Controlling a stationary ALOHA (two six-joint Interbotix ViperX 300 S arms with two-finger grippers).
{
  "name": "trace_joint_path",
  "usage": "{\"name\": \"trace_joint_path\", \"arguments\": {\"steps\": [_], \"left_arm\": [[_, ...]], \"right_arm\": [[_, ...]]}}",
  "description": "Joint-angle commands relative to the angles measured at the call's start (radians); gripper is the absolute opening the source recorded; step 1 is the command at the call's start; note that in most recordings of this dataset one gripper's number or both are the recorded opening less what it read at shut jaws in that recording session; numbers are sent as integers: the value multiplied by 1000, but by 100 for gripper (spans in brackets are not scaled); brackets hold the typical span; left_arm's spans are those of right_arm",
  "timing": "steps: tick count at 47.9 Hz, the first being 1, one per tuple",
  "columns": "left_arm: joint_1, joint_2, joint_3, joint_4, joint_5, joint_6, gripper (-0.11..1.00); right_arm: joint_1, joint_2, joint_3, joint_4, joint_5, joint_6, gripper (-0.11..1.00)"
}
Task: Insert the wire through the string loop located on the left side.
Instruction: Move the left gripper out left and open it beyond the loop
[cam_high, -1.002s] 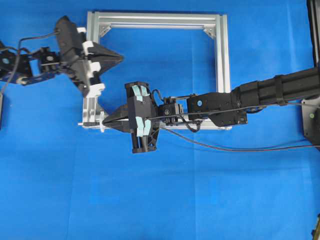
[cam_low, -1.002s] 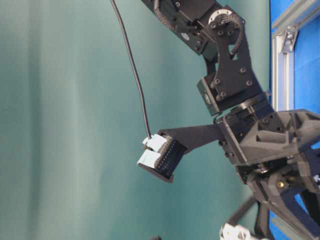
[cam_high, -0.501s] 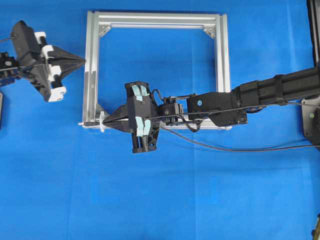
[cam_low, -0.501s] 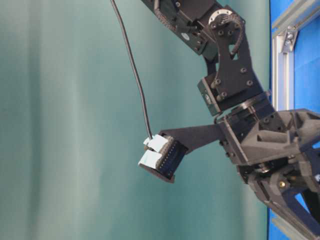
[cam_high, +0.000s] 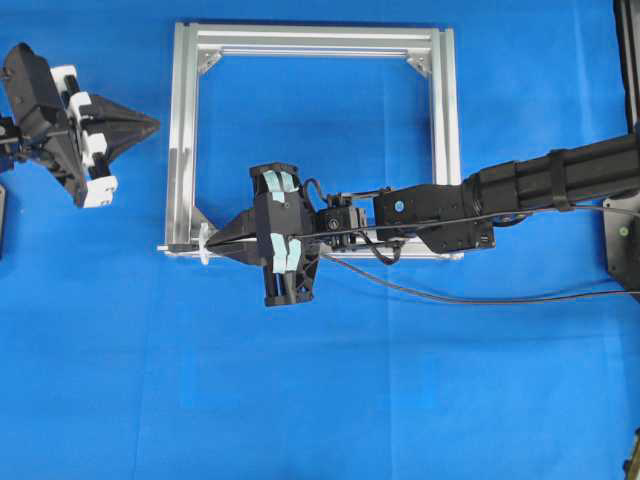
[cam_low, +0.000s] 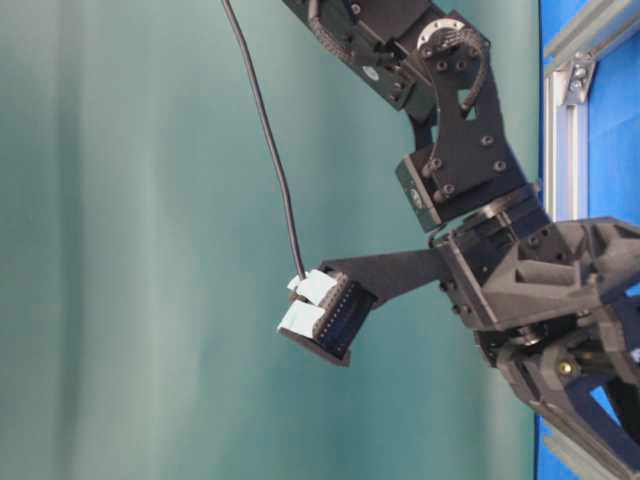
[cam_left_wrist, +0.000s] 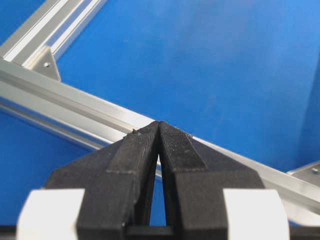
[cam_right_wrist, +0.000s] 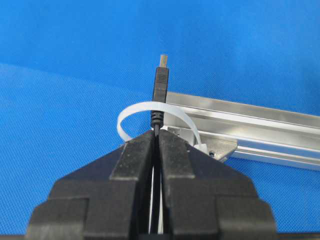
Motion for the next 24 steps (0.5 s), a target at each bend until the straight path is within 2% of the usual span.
{"name": "trace_joint_path", "arguments": {"steps": [1, 15, 24], "left_arm": [[-54, -21, 3, 3, -6, -8, 0], [-299, -91, 8, 3, -8, -18, 0], [-405, -120, 3, 6, -9, -9, 0]], "right_arm": [[-2, -18, -18, 2, -2, 0, 1], [-2, -18, -18, 0, -3, 0, 1], [-2, -18, -18, 2, -3, 0, 1]]}}
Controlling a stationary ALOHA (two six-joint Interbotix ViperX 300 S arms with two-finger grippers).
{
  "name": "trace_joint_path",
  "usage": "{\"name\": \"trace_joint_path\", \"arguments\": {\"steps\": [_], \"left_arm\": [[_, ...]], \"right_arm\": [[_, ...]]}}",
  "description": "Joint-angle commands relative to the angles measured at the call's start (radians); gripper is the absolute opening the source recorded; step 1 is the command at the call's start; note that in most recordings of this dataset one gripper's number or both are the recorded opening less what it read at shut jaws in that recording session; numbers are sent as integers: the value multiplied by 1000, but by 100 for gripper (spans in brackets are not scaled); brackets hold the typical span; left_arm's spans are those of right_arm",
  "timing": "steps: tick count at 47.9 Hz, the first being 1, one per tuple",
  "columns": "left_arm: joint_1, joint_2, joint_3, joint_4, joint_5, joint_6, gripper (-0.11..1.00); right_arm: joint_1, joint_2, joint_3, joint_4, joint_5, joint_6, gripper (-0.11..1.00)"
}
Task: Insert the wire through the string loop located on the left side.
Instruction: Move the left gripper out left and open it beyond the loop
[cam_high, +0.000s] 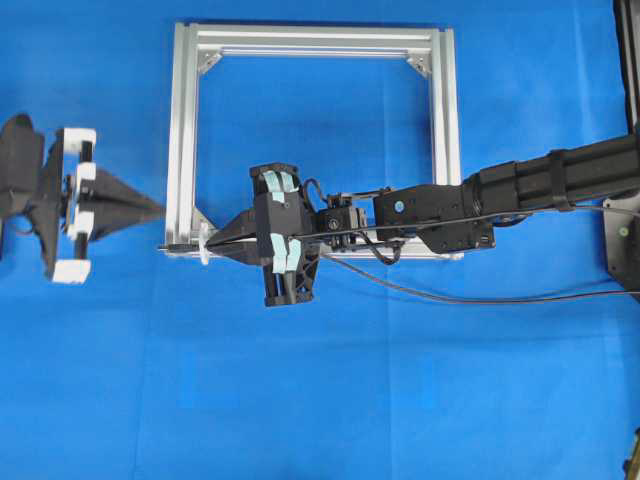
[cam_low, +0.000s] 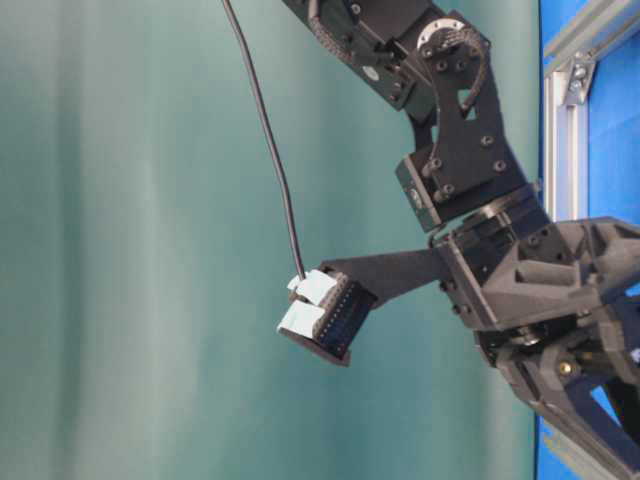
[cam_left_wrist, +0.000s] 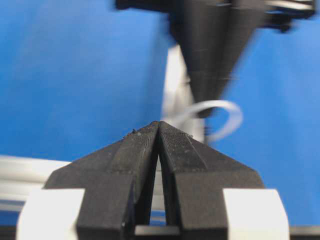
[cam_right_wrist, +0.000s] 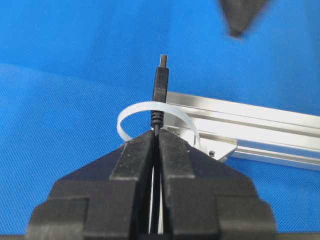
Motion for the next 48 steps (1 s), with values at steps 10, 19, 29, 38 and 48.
{"name": "trace_joint_path", "arguments": {"steps": [10, 19, 29, 38, 48], "left_arm": [[-51, -14, -14, 6, -6, 11, 0], [-52, -11, -15, 6, 6, 25, 0], [-51, -11, -18, 6, 9, 23, 1], [-52, -8, -26, 6, 9, 8, 37], [-52, -6, -37, 6, 23, 5, 90]], "right_arm": [[0, -17, -18, 0, -5, 2, 1], [0, -18, -18, 2, -5, 2, 1], [0, -18, -17, 2, -5, 2, 1], [0, -18, -17, 2, -3, 2, 1], [0, -17, -17, 2, -5, 2, 1]]}}
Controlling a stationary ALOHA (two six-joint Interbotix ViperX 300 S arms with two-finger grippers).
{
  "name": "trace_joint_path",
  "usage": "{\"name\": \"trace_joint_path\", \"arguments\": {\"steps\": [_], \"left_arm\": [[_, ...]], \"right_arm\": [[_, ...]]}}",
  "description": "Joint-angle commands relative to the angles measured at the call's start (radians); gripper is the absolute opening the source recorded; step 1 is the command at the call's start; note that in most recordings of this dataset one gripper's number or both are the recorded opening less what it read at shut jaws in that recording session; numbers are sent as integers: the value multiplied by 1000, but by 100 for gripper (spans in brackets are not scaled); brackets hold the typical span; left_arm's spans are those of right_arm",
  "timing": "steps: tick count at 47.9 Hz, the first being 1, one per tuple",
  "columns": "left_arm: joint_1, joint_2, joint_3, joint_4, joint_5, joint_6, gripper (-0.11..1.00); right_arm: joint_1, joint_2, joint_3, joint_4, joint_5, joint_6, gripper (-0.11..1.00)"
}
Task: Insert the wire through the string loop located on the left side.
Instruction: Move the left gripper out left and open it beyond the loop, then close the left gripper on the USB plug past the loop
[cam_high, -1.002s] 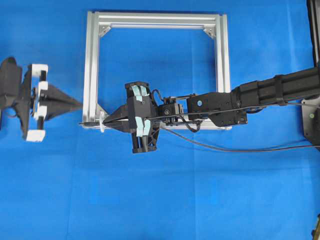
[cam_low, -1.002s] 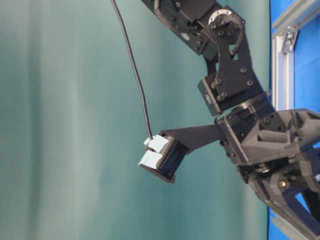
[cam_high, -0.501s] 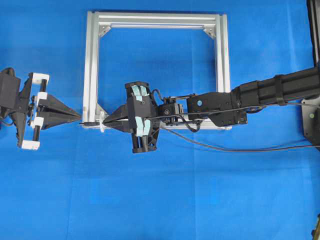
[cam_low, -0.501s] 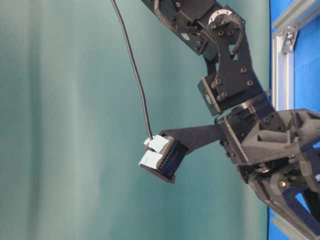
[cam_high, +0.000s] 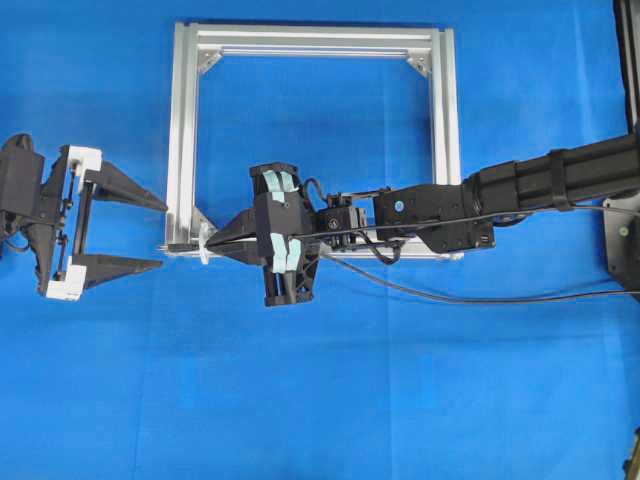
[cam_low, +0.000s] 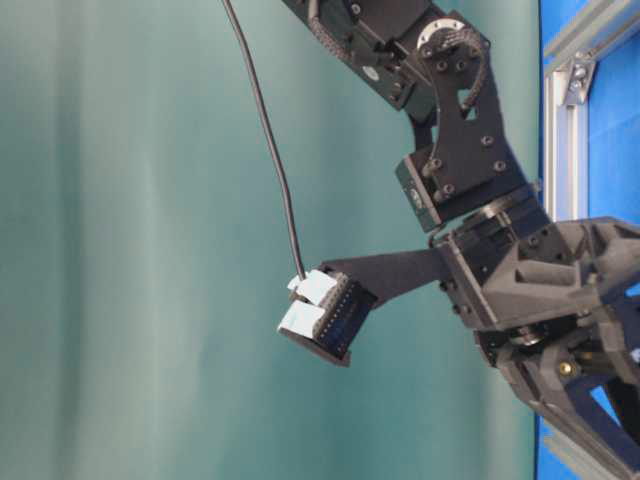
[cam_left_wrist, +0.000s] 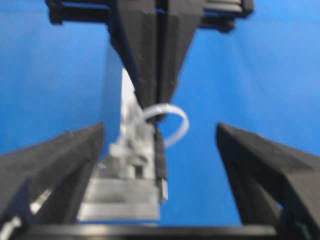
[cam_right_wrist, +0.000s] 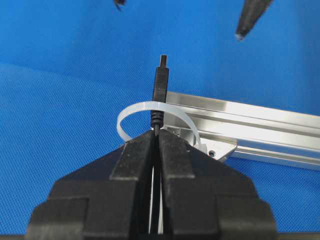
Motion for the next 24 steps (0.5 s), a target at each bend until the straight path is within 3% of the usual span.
{"name": "trace_joint_path", "arguments": {"steps": [1, 13, 24], "left_arm": [[-2, -3, -20, 3, 8, -3, 92], [-2, 31, -35, 3, 34, -12, 89], [-3, 178, -80, 3, 34, -11, 88]], "right_arm": [[-2, -20, -17, 2, -5, 0, 1], [-2, -20, -17, 2, -5, 0, 1], [-2, -18, -17, 2, -6, 0, 1]]}}
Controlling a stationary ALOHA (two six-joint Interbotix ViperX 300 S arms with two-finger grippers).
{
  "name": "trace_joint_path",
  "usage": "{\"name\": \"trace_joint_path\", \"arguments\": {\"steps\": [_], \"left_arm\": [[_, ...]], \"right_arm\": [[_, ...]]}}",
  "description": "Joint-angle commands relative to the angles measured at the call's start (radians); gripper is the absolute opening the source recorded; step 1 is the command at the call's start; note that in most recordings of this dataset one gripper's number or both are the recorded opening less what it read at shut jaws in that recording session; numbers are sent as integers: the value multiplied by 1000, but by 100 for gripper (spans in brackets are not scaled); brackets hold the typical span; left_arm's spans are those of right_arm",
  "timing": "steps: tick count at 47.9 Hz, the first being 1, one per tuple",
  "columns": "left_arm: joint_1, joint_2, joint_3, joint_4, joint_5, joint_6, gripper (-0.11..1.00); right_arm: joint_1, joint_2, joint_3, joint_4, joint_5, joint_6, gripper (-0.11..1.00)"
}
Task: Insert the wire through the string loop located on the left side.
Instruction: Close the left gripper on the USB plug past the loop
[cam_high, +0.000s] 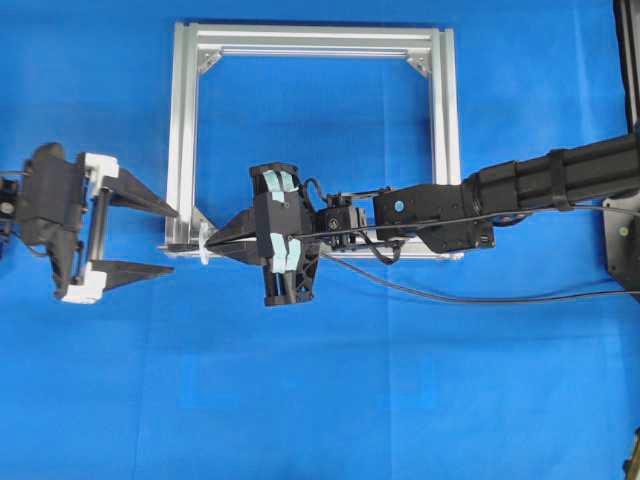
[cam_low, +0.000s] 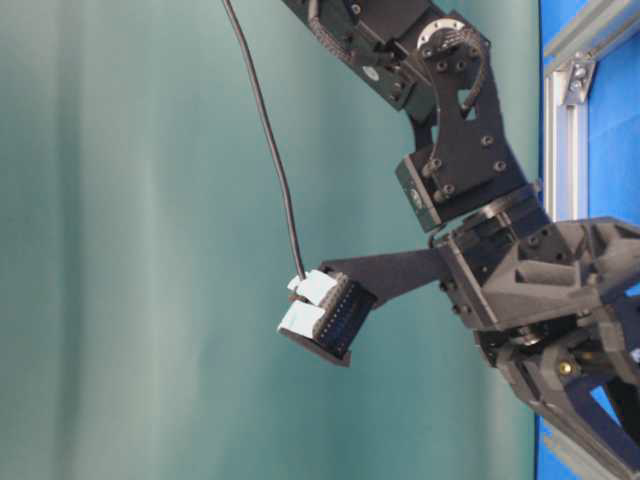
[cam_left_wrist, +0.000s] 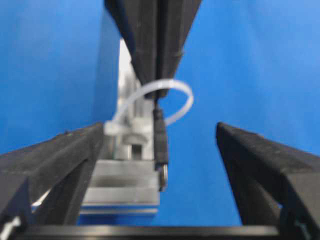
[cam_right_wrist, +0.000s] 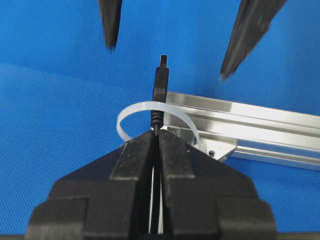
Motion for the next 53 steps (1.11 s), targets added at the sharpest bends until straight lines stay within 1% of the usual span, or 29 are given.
{"name": "trace_joint_path", "arguments": {"steps": [1, 10, 53], "left_arm": [[-2, 54, -34, 3, -5, 0, 88], [-3, 115, -63, 3, -11, 2, 88], [-2, 114, -64, 3, -11, 3, 87]], "right_arm": [[0, -18, -17, 0, -5, 0, 1], [-2, -18, -17, 0, -3, 0, 1], [-2, -18, -17, -2, -3, 0, 1]]}}
